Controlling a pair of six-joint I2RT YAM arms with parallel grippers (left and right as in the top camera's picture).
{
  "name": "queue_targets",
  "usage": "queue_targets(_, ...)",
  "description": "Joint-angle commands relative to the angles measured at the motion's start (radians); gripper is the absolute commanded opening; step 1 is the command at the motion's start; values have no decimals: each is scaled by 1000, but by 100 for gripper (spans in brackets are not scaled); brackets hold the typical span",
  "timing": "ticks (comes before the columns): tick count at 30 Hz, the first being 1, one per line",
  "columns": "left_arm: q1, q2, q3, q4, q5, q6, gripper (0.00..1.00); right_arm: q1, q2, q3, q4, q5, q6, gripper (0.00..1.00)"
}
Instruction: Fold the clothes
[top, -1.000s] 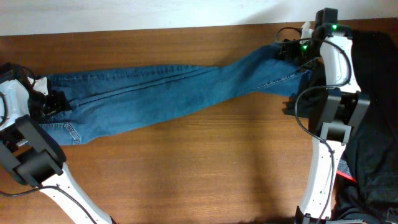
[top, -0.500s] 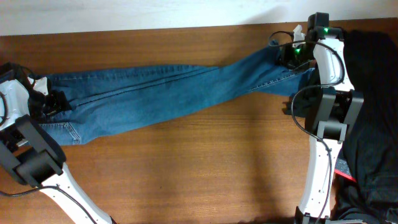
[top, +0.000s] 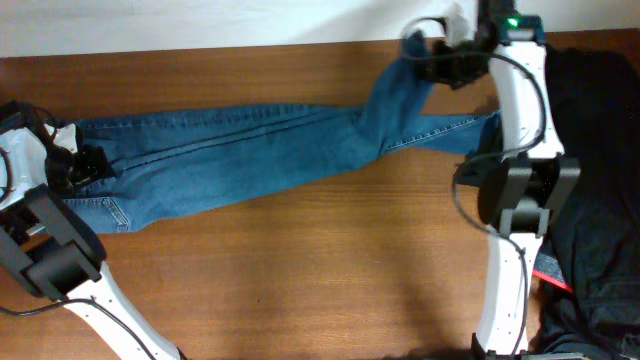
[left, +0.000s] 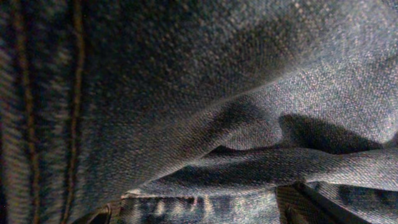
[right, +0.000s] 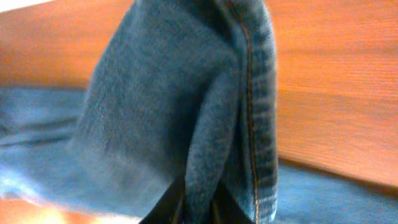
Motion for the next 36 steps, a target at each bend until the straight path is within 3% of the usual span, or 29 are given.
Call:
queue_targets(1,2,24,-18,-10,-7,-5,79,158,-69,23,-39,-55,-56,15)
queue_targets(6,2,24,-18,-11,-7,-5,79,344,-67,21,-43,-39,-96,18)
queue_targets(8,2,24,-18,-11,-7,-5,79,401,-67,21,-35,28,-103,30)
queue_targets(11,2,24,-18,-10,-7,-5,79,444,-67,21,-37,177,-92,59)
queue_targets(17,2,24,-18,-6,-7,-5,79,377,-73,22,-96,362,57,60)
queue_targets(26,2,24,-18,1,-7,-5,79,54,-72,19,-232,368,325,61)
queue_targets(36,2,24,-18,0,-7,-5,79,-158,-69,-74,-327,365,422,63)
